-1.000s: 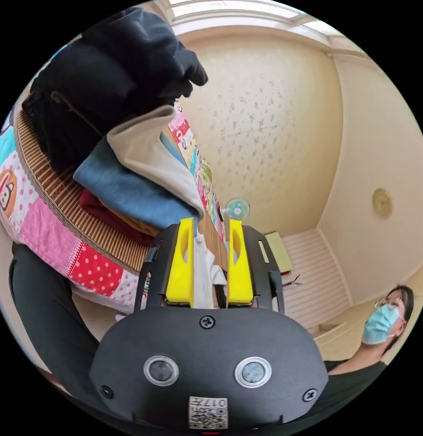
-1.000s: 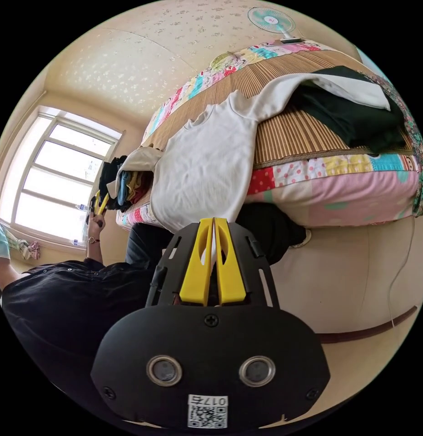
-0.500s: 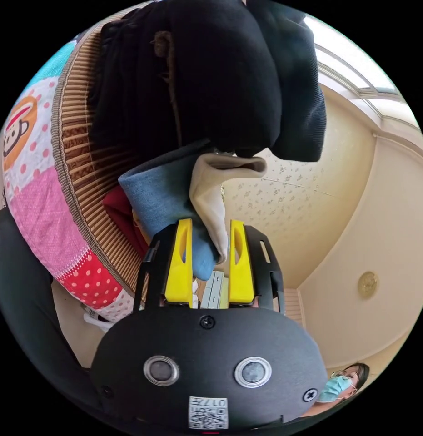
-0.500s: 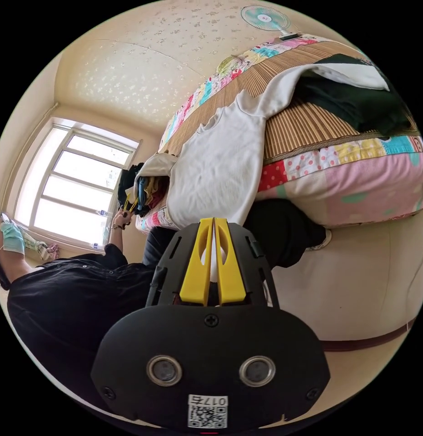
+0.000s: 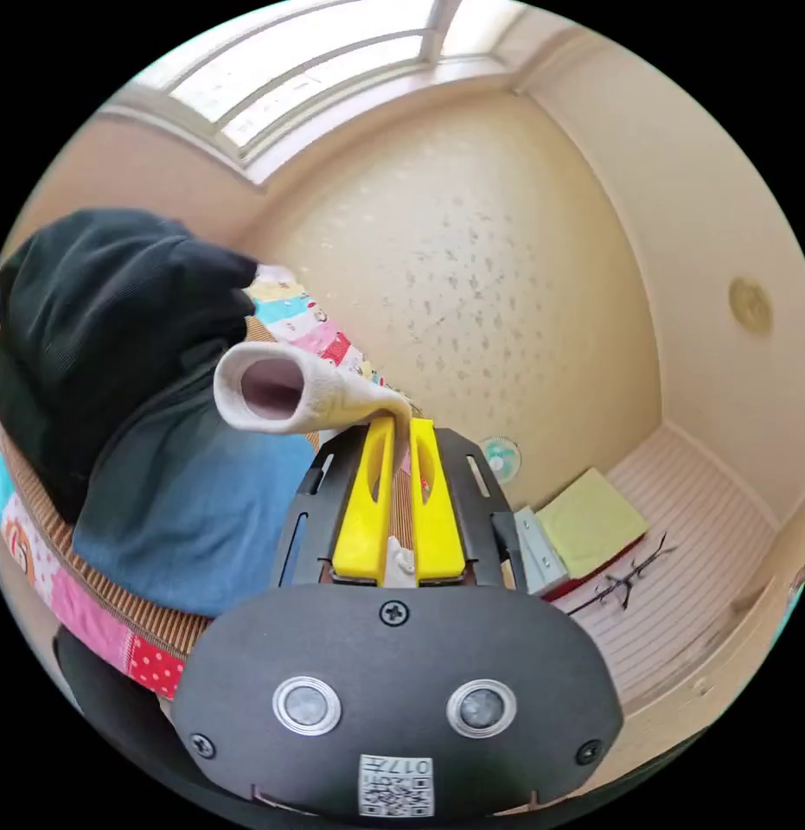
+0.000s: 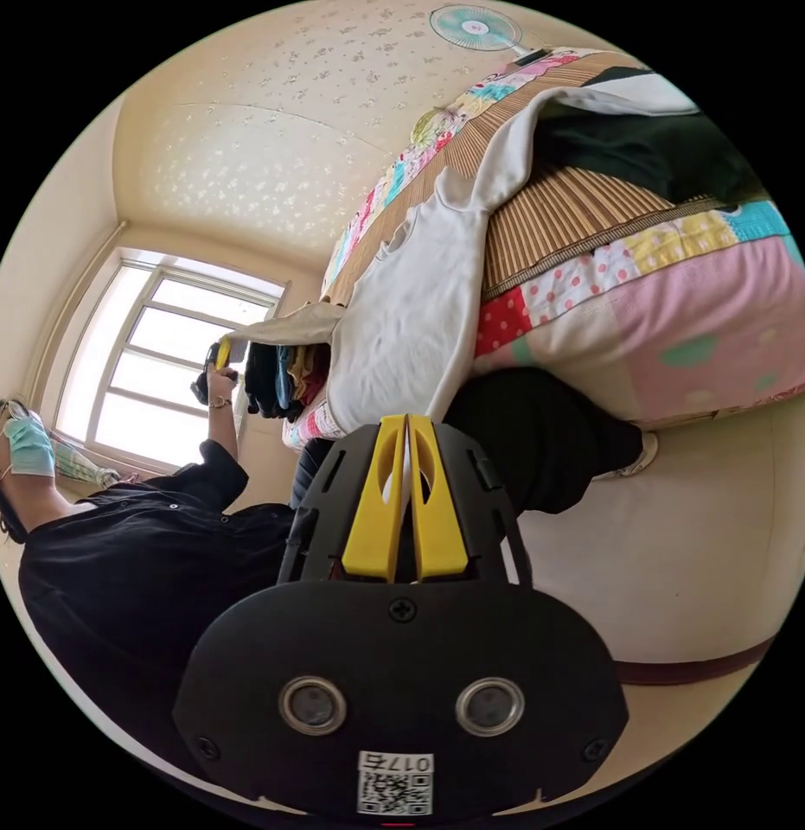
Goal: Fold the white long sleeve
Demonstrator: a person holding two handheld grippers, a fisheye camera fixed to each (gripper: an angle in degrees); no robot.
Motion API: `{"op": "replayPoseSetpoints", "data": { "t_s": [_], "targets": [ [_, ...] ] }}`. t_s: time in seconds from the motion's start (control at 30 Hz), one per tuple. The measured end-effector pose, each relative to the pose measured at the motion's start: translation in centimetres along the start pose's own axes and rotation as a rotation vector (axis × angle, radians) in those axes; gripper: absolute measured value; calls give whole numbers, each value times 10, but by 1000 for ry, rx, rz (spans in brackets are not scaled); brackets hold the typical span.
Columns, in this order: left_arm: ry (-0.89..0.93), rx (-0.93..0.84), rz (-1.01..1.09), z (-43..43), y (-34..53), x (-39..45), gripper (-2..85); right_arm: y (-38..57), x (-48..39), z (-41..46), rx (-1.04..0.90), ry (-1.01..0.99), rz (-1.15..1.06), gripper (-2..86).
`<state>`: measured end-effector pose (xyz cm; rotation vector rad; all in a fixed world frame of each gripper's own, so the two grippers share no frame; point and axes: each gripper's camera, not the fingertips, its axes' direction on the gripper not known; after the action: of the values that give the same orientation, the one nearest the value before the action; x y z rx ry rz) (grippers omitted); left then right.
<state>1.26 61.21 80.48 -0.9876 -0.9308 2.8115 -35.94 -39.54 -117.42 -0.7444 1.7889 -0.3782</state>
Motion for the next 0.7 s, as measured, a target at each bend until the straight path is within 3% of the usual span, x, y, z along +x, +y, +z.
{"op": "replayPoseSetpoints", "data": {
  "t_s": [0.13, 0.3, 0.43, 0.53, 0.7],
  "targets": [
    [78, -169, 339, 128, 76, 174, 40, 17, 13, -14, 30, -20, 35, 3],
    [177, -496, 504, 304, 249, 271, 61, 40, 31, -37, 110, -46, 102, 4],
    [193, -796, 419, 398, 401, 237, 88, 55, 42, -59, 179, -22, 156, 8],
    [166, -882, 392, 401, 465, 196, 89, 49, 55, -74, 220, 0, 197, 18],
    [143, -959, 360, 359, 497, 135, 89, -14, 94, -109, 396, -32, 271, 62]
  ]
}}
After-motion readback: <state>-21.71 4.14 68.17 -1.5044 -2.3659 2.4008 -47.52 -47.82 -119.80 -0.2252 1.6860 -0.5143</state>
